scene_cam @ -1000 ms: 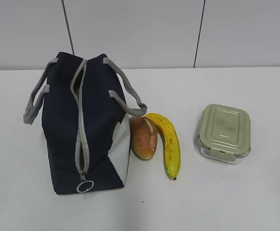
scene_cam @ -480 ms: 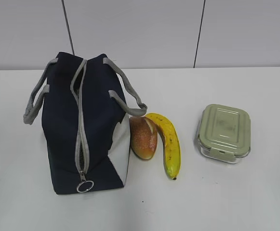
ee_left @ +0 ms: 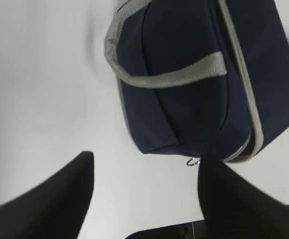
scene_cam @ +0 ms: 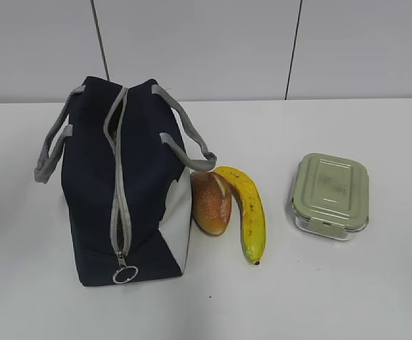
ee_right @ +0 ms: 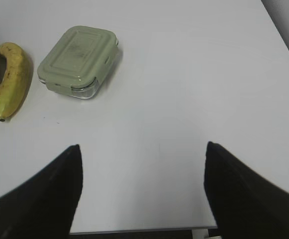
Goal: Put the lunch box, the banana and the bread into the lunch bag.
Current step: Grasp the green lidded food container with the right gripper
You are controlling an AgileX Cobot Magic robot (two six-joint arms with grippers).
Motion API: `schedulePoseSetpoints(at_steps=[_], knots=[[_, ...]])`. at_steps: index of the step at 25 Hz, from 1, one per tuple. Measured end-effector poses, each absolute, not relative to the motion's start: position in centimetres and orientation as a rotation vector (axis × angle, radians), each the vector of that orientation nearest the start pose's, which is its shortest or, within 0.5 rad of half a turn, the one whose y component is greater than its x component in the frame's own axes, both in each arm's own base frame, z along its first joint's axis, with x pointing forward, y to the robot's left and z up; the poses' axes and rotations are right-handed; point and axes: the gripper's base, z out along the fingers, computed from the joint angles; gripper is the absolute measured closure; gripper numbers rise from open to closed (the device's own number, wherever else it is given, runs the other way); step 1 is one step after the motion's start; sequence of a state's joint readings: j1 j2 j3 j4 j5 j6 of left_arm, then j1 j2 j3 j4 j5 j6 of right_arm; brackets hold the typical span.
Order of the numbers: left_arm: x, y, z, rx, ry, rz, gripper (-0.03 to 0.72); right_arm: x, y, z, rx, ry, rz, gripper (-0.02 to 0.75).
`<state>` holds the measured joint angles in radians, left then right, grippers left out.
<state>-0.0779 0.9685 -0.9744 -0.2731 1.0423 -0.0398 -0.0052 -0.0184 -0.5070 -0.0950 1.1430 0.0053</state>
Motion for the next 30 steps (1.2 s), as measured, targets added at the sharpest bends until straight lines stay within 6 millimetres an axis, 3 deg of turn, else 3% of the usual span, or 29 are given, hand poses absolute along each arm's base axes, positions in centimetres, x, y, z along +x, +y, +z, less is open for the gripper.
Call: schedulePoseSetpoints(at_steps=[8, 16, 23, 28, 30], knots=[[25.1, -6.4, 36.0, 0.019, 2.574, -0.518, 0.222, -1.2, -0.8, 27.3, 0.022, 2.099, -0.114, 0.174], [31.3, -8.9, 34.3, 0.063, 2.639, -0.541, 0.222, -1.2, -0.8, 27.3, 0.022, 2.099, -0.114, 0.174], [34.3, -9.7, 30.7, 0.026, 2.739, -0.577, 0.222, -1.2, -0.8, 27.3, 0.022, 2.099, -0.114, 0.174], [34.9, -9.9, 29.3, 0.016, 2.787, -0.585, 0.225, -1.2, -0.8, 27.3, 0.022, 2.099, -0.114, 0.174], [34.9, -9.9, 29.2, 0.016, 2.791, -0.585, 0.258, -1.2, -0.8, 27.3, 0.022, 2.099, -0.114, 0.174]])
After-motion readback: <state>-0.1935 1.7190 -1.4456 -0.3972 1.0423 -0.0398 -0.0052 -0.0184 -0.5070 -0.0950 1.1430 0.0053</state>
